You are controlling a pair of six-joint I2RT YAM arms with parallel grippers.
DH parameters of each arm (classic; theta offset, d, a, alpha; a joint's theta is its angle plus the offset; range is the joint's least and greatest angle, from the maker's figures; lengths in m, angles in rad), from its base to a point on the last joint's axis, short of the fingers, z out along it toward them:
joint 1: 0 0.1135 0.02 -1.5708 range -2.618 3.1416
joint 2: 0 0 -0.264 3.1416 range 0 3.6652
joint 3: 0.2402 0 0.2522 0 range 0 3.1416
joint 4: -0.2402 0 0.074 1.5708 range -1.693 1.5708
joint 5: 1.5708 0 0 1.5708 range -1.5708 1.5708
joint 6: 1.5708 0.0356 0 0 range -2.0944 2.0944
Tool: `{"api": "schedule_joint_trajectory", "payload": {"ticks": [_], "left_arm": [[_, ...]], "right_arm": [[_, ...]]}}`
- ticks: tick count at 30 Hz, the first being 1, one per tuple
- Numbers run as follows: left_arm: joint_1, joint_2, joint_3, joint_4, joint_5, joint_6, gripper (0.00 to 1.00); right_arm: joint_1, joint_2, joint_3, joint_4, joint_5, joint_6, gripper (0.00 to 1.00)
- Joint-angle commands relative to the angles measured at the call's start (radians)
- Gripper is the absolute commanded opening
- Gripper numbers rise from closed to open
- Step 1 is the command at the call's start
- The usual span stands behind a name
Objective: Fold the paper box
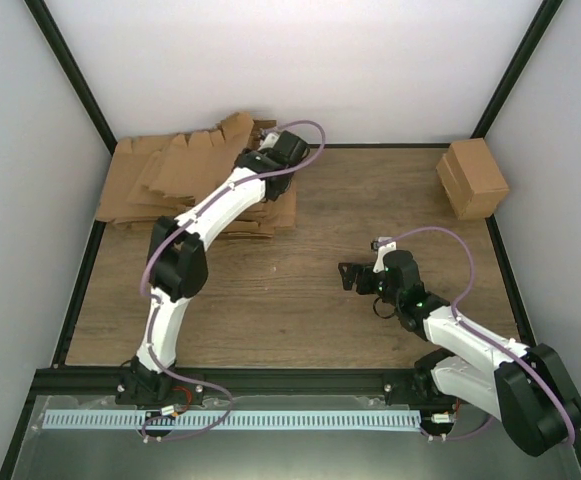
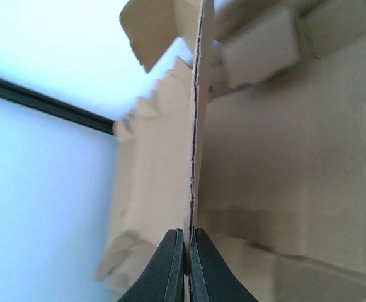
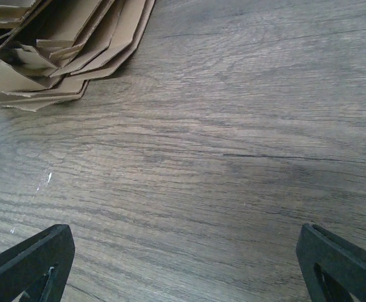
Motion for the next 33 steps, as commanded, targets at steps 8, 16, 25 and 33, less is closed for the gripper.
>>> {"api": "schedule_joint_trajectory", "payload": {"ticks": [8,16,25,33], "left_arm": [[-0.127,-0.354,0.027,-0.256,-0.121,-0.022,0.04],[-0.354,-0.416,-0.154,-0.304,0.537,-0.354,0.04],[-0.358,-0.602,-0.605,0.167,0.983,-0.477,1.00],[-0.116,-0.722,-0.703,0.201,1.041,-0.447,1.00]], "right_arm": [[0.013,-0.025,0.002,0.007,0.023,0.006,1.00],[0.013,-0.054,0.012,-0.033,0.042,0.010,1.00],[0.010,-0.071,0.212,-0.425,0.182,0.174,1.00],[0.010,0.004,0.281,-0.514,0.042,0.259,1.00]]}}
